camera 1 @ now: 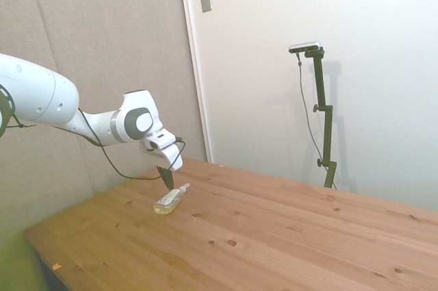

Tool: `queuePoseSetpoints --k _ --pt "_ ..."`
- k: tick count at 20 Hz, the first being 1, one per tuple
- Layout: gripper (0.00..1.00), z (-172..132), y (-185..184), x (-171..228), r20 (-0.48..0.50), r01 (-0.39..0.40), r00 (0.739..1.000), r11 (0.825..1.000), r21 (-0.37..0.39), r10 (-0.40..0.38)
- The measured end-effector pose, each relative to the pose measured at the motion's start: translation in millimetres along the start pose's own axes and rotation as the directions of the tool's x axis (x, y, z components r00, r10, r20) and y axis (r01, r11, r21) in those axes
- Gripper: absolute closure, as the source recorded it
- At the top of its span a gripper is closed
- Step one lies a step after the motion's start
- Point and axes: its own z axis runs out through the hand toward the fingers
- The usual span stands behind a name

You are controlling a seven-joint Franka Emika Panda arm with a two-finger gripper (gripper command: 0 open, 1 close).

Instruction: Knock down the sanitizer

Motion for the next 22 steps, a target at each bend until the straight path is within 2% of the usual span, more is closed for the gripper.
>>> queuePoseSetpoints --k 5,6,15,22 --pt "1.00 4.2 -15.6 7.2 -0.013 -0.026 1.000 0.999 0.021 0.026" --pt "0.00 4.5 -17.6 9.4 -0.016 -0.029 0.999 0.999 0.022 0.029" --pt "0.00 3.9 -19.5 10.1 -0.016 -0.027 1.000 1.000 0.011 0.027" --pt "0.00 -7.2 2.1 -7.8 0.008 0.021 1.000 0.999 -0.025 -0.021"
